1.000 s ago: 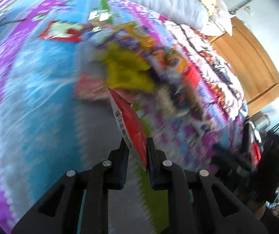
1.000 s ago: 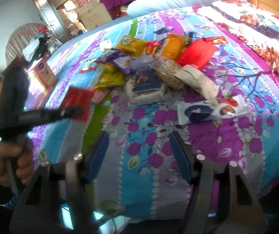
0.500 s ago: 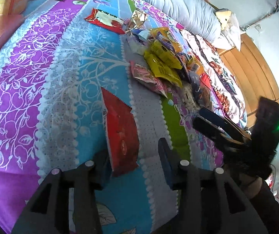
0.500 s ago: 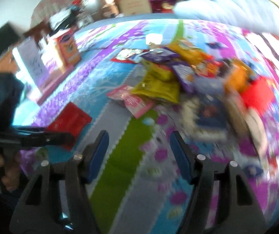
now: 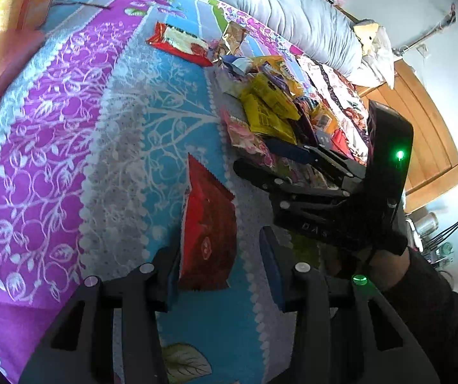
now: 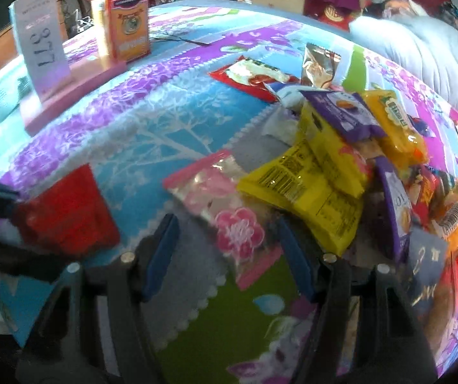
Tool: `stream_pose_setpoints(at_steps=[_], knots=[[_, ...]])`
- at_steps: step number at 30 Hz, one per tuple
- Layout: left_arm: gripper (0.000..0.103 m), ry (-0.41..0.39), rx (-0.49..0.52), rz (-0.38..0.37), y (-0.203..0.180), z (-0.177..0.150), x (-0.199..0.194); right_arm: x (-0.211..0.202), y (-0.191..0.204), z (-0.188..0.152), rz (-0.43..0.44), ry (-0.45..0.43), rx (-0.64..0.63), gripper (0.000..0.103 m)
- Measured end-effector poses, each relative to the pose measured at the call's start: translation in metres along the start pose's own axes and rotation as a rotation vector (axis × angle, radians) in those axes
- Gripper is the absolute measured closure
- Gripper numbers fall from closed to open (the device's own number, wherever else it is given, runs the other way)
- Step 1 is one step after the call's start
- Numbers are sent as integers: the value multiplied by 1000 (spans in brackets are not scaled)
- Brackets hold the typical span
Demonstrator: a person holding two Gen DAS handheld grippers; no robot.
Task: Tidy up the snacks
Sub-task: 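Grasp the red snack bag with left tool while right tool grasps pink flamingo bag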
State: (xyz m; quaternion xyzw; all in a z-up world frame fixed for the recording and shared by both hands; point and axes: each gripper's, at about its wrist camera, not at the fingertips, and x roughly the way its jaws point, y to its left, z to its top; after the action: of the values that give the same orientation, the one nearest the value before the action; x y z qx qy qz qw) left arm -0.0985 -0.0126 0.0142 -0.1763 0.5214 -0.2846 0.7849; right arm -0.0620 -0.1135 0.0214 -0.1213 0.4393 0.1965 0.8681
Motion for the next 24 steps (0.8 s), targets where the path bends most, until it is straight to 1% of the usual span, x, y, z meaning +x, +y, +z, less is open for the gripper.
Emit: stream_pose_setpoints(at_steps=[1,2,3,5,6,7,10,14,17,24], knots=[[72,-2,5,17,0,1,1,-2,-4,-1,1,-1,26,51],[82,-5,8,33,1,2,2,-4,-6,-2,7,-5,42,53],[82,-12,11,42,1,3,2,-9,-7,-3,5,-14,64,57],[86,-33,29,58,-3,4,-1,-19,-8,-4,24,-36,108,63],[87,-52,44,69,-6,4,-5,-24,-10,-5,37,-51,134,68],[87,-63,51,77,-7,6,-6,-34,-11,-7,63,-75,173,70],[87,-95,79,103,-12,10,-13,-52,-12,-13,112,-114,253,74],[88,-128,114,108,-22,14,-24,-76,-16,-18,183,-165,372,76],[88,-155,143,111,-31,16,-34,-92,-13,-17,179,-198,390,77],[88,-217,186,123,-50,21,-67,-122,-9,-10,151,-250,382,79]])
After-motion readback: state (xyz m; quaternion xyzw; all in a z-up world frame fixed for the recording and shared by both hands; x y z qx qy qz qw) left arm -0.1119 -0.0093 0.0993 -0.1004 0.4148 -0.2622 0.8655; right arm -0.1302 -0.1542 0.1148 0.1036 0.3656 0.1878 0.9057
